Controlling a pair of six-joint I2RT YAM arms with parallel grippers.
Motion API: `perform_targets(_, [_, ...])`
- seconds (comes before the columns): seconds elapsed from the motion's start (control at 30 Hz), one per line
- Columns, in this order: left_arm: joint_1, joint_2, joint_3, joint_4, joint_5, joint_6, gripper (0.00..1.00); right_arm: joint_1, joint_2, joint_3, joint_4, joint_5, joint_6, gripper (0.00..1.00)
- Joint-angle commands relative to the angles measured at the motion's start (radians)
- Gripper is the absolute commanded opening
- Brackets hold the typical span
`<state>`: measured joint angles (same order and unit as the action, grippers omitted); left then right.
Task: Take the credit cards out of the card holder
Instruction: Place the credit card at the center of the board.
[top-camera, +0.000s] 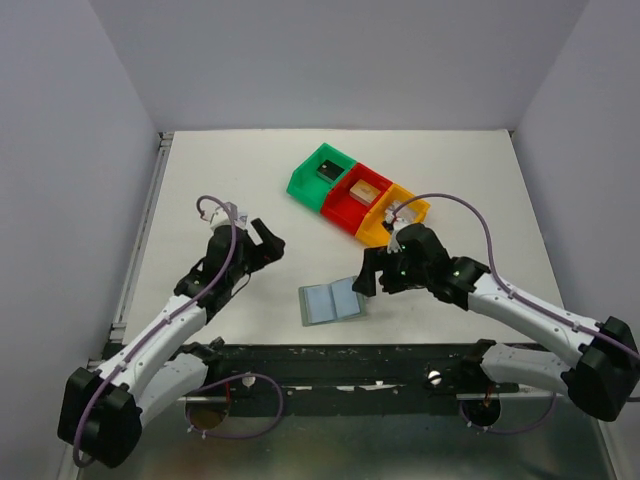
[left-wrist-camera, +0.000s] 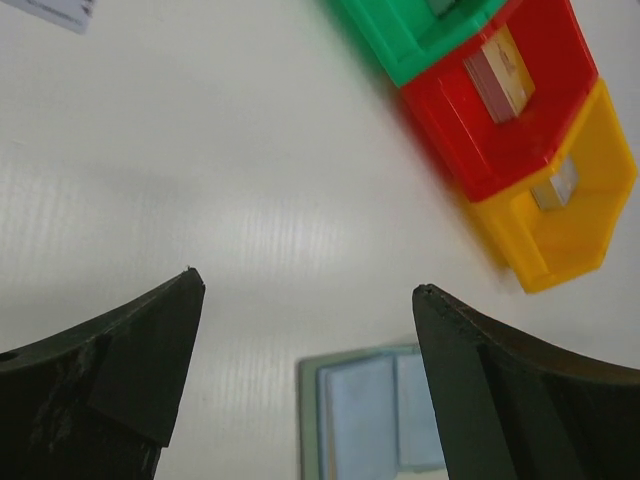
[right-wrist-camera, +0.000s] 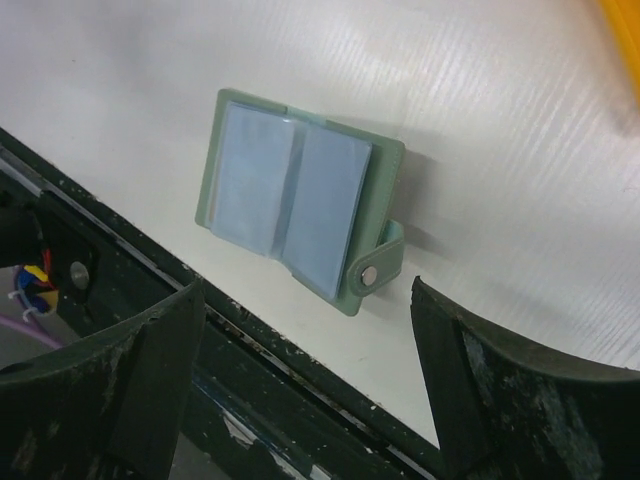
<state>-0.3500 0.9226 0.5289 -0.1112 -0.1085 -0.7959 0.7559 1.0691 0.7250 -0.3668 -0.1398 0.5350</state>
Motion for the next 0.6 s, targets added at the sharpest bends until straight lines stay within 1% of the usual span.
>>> perform_targets(0.0, [-0.228,-0.066,-0.027,-0.108,-0.097,-0.080,0.99,0.005,0.086,0.017,-0.008,0.006,0.000,0.89])
perform_targets(0.1, [-0.372,-0.108,-0.058,-0.078,-0.105,-0.100,0.99,0.006,0.141,-0.001,0.020,0.020,0.037,0.88])
perform_targets(0.2, [-0.464,-0.134,-0.082,-0.024,-0.079,-0.072,0.99,0.003,0.208,-0.013,0.089,-0.050,0.068,0.88])
perform_targets(0.3, [-0.488,-0.145,-0.090,-0.021,-0.054,-0.054,0.98,0.005,0.250,-0.024,0.155,-0.090,0.103,0.87])
perform_targets(0.4, [-0.489,-0.162,-0.121,-0.004,-0.025,-0.054,0.89,0.005,0.290,-0.019,0.167,-0.093,0.120,0.87])
perform_targets(0.57, [-0.489,-0.195,-0.187,0.034,-0.005,-0.069,0.74,0.005,0.310,-0.010,0.118,-0.026,0.114,0.83])
